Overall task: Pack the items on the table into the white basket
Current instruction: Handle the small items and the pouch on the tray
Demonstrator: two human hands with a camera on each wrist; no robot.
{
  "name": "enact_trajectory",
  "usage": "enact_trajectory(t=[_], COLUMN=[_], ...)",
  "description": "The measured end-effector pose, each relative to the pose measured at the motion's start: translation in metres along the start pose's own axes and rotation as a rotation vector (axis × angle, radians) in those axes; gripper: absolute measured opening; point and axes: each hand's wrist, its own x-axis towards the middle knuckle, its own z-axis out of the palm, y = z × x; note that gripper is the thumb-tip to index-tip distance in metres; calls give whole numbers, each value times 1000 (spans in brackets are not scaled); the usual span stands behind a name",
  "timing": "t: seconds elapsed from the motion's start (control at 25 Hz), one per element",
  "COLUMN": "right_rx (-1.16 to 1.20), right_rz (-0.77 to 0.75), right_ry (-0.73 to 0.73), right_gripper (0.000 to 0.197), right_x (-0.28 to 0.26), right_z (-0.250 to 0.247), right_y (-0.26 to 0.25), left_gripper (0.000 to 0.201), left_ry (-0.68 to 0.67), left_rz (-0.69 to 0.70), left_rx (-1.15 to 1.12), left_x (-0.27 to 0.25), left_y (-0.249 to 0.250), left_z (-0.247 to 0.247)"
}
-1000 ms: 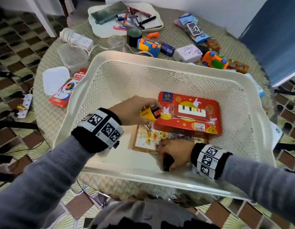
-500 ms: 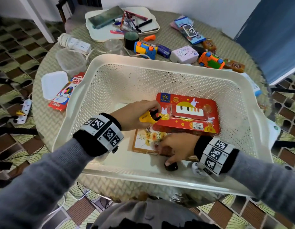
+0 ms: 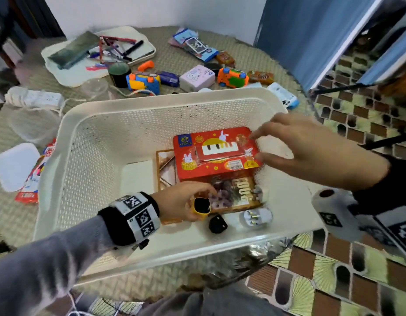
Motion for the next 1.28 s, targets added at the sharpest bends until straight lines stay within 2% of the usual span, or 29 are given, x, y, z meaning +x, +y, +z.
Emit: enact_trajectory(t=[0.12, 0.24, 0.36, 0.48, 0.56, 0.64, 0.76, 0.92, 1.28], right_rx=[60, 296, 576, 674, 683, 676, 678, 693, 691], right_rz=[321, 545, 664, 692, 691, 694, 700, 699, 673], right_ry=[97, 101, 186, 327, 361, 368, 376, 380, 391], right_gripper=[63, 69, 51, 31, 29, 29, 29, 28, 29], right_x=[-24, -41, -42, -37, -37, -38, -38, -37, -38], right_z=[14, 40, 69, 86, 89, 89, 87, 86, 88], right_y=[20, 34, 33, 34, 34, 33, 30, 30, 32], left_gripper=[52, 50, 47, 42, 42, 43, 50, 51, 55], left_ry=[-78, -114, -201, -251, -334, -382, -388, -378, -314], left_rz=[14, 33, 63, 81, 59, 13, 13, -8, -7], left_rx=[64, 93, 156, 308, 391, 337, 178, 112, 102], left_x=[0, 0, 0, 1, 1, -1, -2, 4, 27], left_y=[-4, -9, -16, -22, -22, -23, -29, -31, -20], left_z=[14, 29, 42, 50, 56, 60, 57, 53, 65])
